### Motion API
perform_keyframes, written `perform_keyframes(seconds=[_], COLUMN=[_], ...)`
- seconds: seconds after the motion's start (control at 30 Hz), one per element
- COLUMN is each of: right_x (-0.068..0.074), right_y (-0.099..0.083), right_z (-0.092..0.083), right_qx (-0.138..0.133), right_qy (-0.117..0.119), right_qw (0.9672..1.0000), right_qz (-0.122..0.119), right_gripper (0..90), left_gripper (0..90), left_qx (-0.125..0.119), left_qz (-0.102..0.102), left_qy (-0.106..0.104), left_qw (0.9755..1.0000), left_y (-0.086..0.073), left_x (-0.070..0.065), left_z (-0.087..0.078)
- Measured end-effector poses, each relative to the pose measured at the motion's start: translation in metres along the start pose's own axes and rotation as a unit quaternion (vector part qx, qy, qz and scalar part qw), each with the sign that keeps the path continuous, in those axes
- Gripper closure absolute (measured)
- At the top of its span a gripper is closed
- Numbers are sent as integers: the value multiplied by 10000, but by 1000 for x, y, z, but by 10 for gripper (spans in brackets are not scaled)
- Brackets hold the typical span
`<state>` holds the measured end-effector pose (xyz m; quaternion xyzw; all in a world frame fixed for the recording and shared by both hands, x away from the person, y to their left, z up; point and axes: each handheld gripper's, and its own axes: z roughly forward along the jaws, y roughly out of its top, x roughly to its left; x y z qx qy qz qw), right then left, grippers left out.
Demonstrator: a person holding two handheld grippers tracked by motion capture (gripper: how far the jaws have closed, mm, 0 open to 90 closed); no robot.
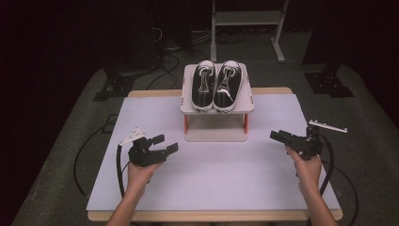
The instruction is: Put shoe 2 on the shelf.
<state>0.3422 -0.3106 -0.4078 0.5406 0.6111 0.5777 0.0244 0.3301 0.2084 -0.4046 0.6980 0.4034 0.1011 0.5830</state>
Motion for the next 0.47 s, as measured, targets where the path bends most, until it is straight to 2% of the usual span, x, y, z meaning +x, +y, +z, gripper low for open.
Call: perform_keyframes(seconds=[0.37,0.47], right_x=[-13,-16], right_y=[-21,-27], right_z=[-13,-18], right_qx=[168,192], right_qy=[-119,-140], right_qw=[9998,9997], right_qz=[-33,-29], right_gripper=[337,337], left_gripper=[155,151], left_qx=[6,9], left_qz=[25,-22], left_qy=[32,40], left_qw=[10000,10000], left_y=[-9,-14], left_x=[1,1], left_z=[-6,-8])
